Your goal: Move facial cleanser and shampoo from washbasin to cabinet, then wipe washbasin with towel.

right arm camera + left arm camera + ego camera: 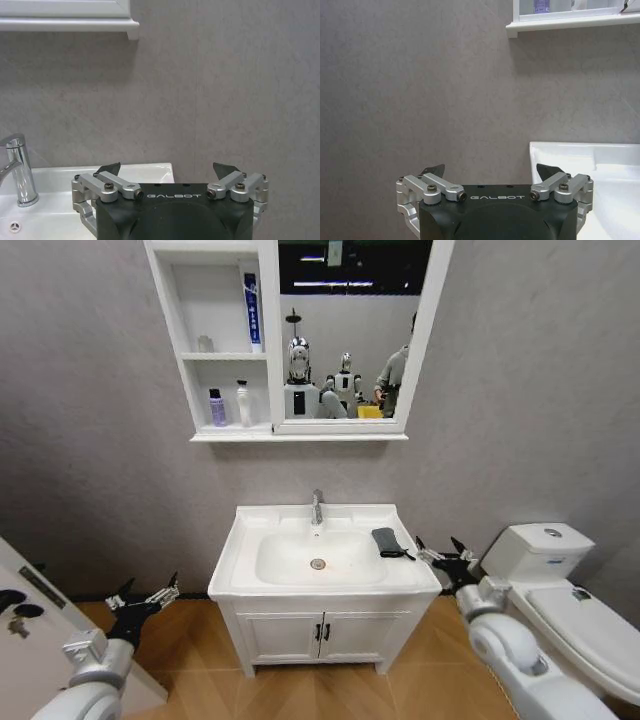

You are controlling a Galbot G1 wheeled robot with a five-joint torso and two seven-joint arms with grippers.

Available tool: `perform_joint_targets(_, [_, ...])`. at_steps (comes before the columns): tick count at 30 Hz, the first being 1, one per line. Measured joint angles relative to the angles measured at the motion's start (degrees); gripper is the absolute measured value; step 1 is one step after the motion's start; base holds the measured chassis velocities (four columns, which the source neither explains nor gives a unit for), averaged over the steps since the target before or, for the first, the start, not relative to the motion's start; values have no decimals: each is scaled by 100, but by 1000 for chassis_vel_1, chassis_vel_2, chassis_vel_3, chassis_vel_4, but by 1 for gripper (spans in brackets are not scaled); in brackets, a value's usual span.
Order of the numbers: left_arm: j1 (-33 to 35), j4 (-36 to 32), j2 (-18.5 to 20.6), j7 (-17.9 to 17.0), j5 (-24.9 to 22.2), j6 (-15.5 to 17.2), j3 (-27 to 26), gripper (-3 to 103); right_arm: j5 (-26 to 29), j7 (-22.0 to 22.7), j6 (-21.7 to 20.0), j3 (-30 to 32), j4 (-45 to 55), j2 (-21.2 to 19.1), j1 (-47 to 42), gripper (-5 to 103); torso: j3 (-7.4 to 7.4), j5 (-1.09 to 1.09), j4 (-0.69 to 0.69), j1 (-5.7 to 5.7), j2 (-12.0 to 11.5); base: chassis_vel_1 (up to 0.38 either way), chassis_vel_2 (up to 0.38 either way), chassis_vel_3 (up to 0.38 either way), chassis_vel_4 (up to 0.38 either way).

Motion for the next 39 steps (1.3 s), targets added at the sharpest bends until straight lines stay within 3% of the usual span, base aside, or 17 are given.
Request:
perform_joint_targets(5, [-1, 2, 1, 0, 1, 0, 1, 100, 516, 71, -611, -468, -449, -132, 891, 100, 0, 0, -2, 0, 0, 0, 0, 0, 0])
perform_joint_targets(6, [-1, 2, 1, 1, 1, 1, 3, 100, 771, 212, -867, -793, -699, -131, 1386, 100, 1, -2, 4, 0, 0, 0, 0, 0, 0])
perform_joint_targets(7, [-1, 2, 1, 1, 1, 1, 3, 100, 771, 212, -867, -793, -699, -131, 1386, 100, 1, -2, 4, 0, 0, 0, 0, 0, 0])
perform_joint_targets(9, [-1, 5, 2, 2, 2, 1, 4, 100, 972, 369, -1086, -1403, -1180, -20, 2014, 100, 0, -3, 3, 0, 0, 0, 0, 0, 0])
perform_joint_targets(10, [-2, 4, 2, 1, 2, 1, 4, 100, 955, 399, -1133, -1805, -1565, 114, 2416, 100, 1, 3, 3, 1, 0, 0, 0, 0, 0])
perform_joint_targets(18, [-2, 5, 3, 1, 2, 1, 5, 100, 806, 600, -1392, -2736, -2716, 566, 3568, 100, 0, -5, 2, 0, 0, 0, 0, 0, 0])
perform_joint_targets(25, [-3, 5, 3, 1, 2, -1, 5, 100, 1012, 558, -1679, -3191, -3052, 533, 3972, 100, 0, -3, 1, 0, 1, 0, 0, 0, 0])
perform_joint_targets(39, [-3, 5, 3, 0, 2, -1, 6, 100, 1230, 553, -1770, -3314, -3456, 611, 3996, 100, -1, -1, 1, -1, 1, 0, 0, 0, 0])
